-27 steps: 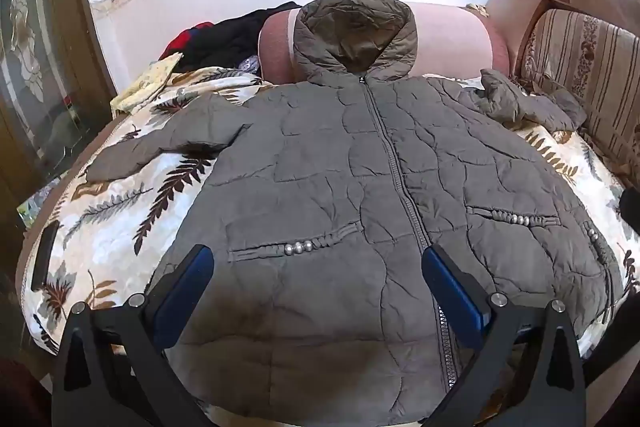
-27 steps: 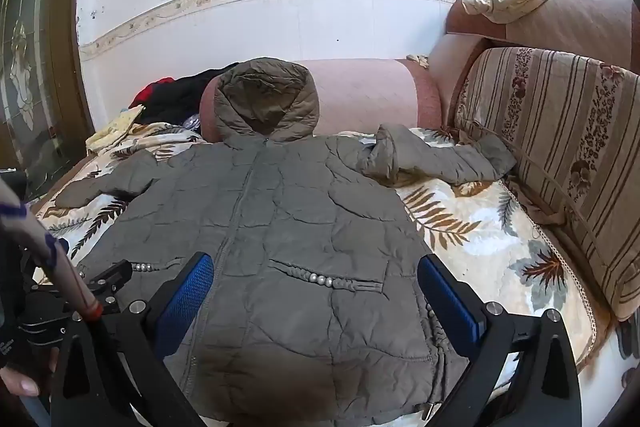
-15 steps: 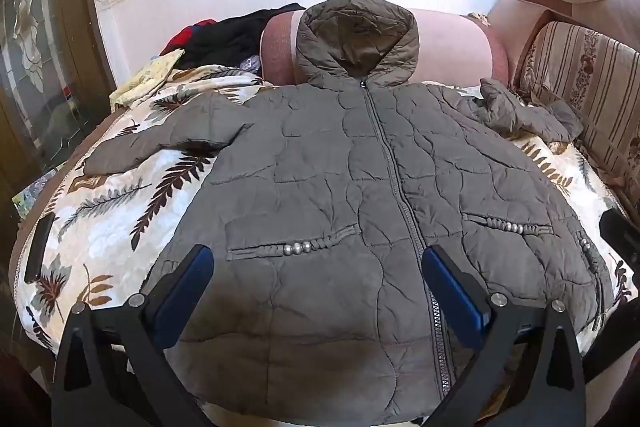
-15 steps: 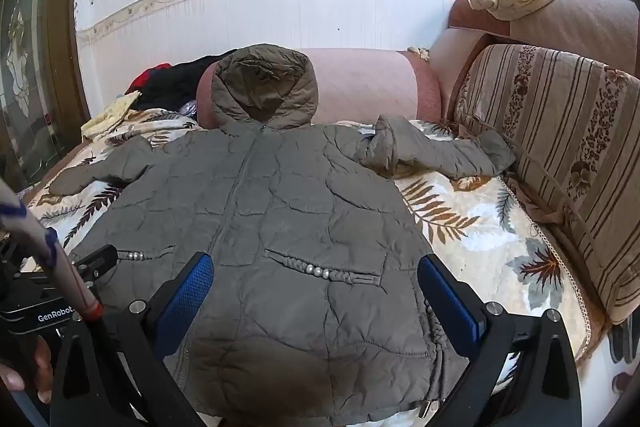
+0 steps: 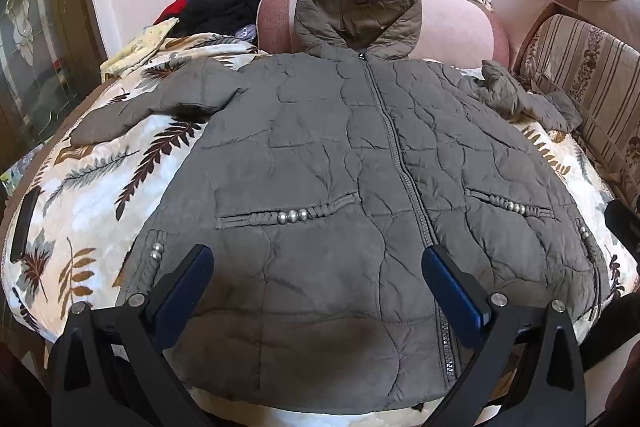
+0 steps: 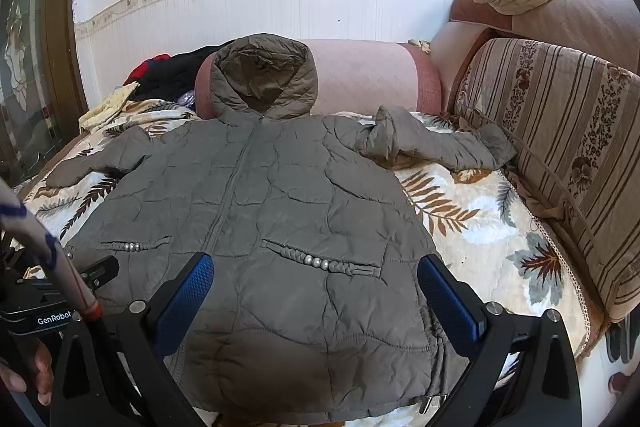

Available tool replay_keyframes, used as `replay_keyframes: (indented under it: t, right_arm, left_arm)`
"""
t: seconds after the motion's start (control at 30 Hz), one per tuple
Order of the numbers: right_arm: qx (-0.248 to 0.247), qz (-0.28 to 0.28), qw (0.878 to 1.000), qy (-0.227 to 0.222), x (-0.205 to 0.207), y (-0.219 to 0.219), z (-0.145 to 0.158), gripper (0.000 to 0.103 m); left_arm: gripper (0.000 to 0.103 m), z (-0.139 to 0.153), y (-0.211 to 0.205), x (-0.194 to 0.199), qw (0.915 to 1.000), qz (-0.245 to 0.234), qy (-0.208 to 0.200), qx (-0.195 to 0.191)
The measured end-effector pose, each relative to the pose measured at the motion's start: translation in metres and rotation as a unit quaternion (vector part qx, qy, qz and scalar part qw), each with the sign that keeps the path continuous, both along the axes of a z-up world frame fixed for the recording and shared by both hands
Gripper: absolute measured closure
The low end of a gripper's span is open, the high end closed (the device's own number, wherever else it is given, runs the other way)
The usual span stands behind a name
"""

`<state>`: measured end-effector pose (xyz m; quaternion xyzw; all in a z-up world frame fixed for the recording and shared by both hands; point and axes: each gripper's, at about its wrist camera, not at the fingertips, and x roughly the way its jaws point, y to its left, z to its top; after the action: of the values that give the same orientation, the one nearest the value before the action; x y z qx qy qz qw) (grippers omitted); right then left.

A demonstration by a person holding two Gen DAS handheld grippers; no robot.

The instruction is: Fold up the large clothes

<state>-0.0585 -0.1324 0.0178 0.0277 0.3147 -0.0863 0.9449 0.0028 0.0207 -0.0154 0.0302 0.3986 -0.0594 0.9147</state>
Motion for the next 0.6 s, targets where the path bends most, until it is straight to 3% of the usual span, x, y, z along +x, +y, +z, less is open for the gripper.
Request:
replay_keyframes:
  t: [0.27, 0.6]
  right_arm:
    - [0.001, 0.0, 1.0, 0.0, -0.0005, -0.0003, 0.0, 0.0]
    - [0.002, -0.001, 1.0, 0.002, -0.0004, 0.0009, -0.0013, 0.0]
  left_arm:
    - [0.0, 0.0078, 0.0006, -0.0049, 0.9997, 0.005, -0.022, 0.013]
    - [0.0, 0.0065, 0.003, -0.0032, 0.9998, 0.011, -0.015, 0.011]
